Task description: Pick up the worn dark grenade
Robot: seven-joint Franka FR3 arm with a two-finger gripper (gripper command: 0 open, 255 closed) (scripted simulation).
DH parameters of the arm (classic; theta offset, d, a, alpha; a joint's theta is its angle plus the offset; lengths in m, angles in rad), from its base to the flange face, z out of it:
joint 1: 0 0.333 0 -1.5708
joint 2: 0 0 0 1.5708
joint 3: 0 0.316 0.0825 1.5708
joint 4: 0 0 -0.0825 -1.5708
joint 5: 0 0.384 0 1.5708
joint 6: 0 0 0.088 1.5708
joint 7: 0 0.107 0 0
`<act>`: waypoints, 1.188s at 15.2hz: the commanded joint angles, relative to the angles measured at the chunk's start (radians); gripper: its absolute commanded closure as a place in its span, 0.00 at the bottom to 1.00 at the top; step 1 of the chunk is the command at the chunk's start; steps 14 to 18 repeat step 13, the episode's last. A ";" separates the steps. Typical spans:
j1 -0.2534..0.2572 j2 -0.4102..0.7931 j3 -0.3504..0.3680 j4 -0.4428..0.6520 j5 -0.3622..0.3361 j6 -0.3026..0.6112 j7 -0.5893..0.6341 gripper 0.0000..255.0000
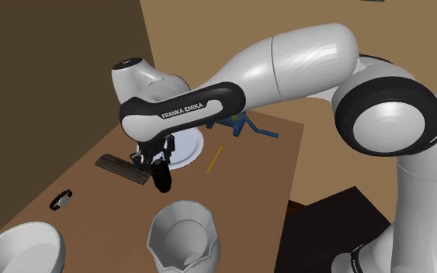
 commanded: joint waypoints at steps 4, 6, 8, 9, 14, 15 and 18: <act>-0.001 -0.021 0.006 0.035 0.010 -0.055 -0.003 1.00; -0.001 -0.029 0.008 0.052 0.013 -0.078 -0.004 1.00; -0.001 -0.035 0.010 0.070 0.016 -0.101 -0.005 1.00; 0.000 -0.038 0.011 0.079 0.017 -0.113 -0.005 1.00; 0.001 -0.043 0.012 0.101 0.020 -0.140 -0.006 1.00; 0.001 -0.043 0.012 0.101 0.020 -0.140 -0.006 1.00; 0.001 -0.043 0.012 0.101 0.020 -0.140 -0.006 1.00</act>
